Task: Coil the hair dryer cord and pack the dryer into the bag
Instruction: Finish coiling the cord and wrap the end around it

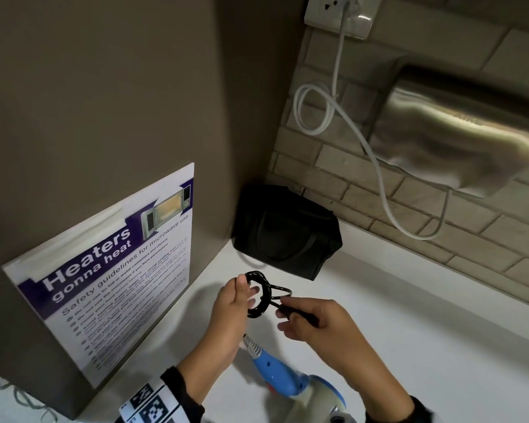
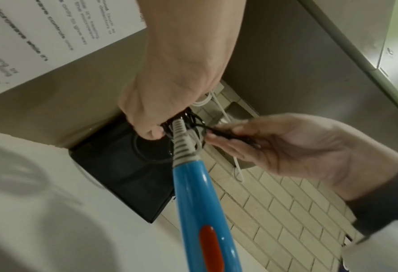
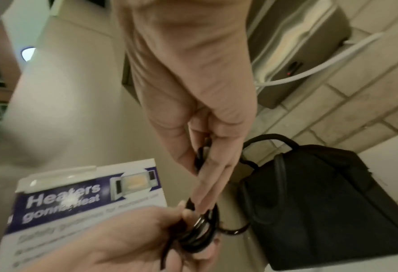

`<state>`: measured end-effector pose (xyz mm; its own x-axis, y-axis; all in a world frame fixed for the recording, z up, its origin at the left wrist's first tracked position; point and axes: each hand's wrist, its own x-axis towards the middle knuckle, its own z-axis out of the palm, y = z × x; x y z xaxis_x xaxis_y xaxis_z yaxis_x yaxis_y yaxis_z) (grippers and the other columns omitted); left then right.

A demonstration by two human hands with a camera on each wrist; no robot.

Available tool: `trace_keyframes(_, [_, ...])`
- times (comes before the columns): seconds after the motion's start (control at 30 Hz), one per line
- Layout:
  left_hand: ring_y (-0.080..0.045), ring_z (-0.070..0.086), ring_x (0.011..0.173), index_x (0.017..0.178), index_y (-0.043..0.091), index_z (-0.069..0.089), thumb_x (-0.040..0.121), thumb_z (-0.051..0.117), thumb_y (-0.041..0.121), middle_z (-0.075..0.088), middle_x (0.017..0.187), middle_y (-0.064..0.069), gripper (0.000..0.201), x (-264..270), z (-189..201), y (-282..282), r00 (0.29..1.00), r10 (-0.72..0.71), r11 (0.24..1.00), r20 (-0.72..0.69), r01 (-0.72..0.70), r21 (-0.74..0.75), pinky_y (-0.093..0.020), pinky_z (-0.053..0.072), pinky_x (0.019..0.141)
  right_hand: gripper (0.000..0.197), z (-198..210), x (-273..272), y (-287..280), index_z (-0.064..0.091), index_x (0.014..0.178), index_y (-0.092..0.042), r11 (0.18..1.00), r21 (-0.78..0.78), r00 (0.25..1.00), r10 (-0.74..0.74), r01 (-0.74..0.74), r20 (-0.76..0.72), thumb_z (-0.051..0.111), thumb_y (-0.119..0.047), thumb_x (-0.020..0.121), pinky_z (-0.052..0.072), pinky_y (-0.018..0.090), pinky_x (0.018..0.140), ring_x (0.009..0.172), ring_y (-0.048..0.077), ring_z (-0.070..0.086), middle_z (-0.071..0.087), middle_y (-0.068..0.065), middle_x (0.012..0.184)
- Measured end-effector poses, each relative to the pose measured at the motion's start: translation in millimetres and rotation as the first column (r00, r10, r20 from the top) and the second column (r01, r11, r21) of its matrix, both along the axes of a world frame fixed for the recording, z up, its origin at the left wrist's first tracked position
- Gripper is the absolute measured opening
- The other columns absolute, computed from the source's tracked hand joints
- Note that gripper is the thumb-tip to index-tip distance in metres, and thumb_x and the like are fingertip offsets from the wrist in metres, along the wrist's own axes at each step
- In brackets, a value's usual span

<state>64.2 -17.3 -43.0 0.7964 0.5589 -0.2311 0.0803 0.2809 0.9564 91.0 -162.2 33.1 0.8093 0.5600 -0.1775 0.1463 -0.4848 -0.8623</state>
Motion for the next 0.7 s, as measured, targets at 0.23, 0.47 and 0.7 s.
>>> trace_keyframes(0.23, [-0.017, 0.066, 0.092, 0.104, 0.007, 0.063, 0.099, 0.035, 0.035, 0.069, 0.091, -0.002, 0.04, 0.6, 9.2, 0.0, 0.996, 0.041, 0.993, 0.081, -0.032, -0.117, -0.036, 0.049, 0.095, 0.031, -34.5, 38.0, -28.0, 0.069, 0.094, -0.014, 0.973, -0.176, 0.985, -0.164, 0.152, -0.054, 0.045, 0.003, 0.09, 0.058, 0.026, 0.08, 0.079, 0.019, 0.073, 0.073, 0.009, 0.095])
trace_keyframes(0.47, [-0.012, 0.066, 0.102, 0.103, 0.017, 0.064, 0.098, 0.035, 0.039, 0.072, 0.106, -0.002, 0.036, -2.1, 8.8, -3.3, 0.996, 0.034, 0.996, 0.088, -0.027, -0.084, -0.036, 0.048, 0.098, 0.032, -58.8, 45.8, -23.4, 0.065, 0.093, -0.028, 0.845, -0.525, 0.983, 0.167, -0.102, 0.078, 0.046, -0.003, 0.084, 0.048, 0.018, 0.077, 0.089, 0.011, 0.063, 0.071, -0.005, 0.098])
trace_keyframes(0.7, [-0.01, 0.066, 0.104, 0.11, 0.016, 0.062, 0.098, 0.032, 0.043, 0.072, 0.109, 0.0, 0.042, -2.9, 7.7, -6.6, 0.995, 0.005, 1.0, 0.098, -0.005, 0.0, -0.04, 0.046, 0.102, 0.047, -40.7, 26.4, -5.5, 0.054, 0.124, -0.033, 0.962, -0.093, 0.956, 0.239, -0.257, -0.171, 0.068, -0.019, 0.081, 0.054, 0.029, 0.087, 0.088, 0.016, 0.064, 0.062, 0.0, 0.087])
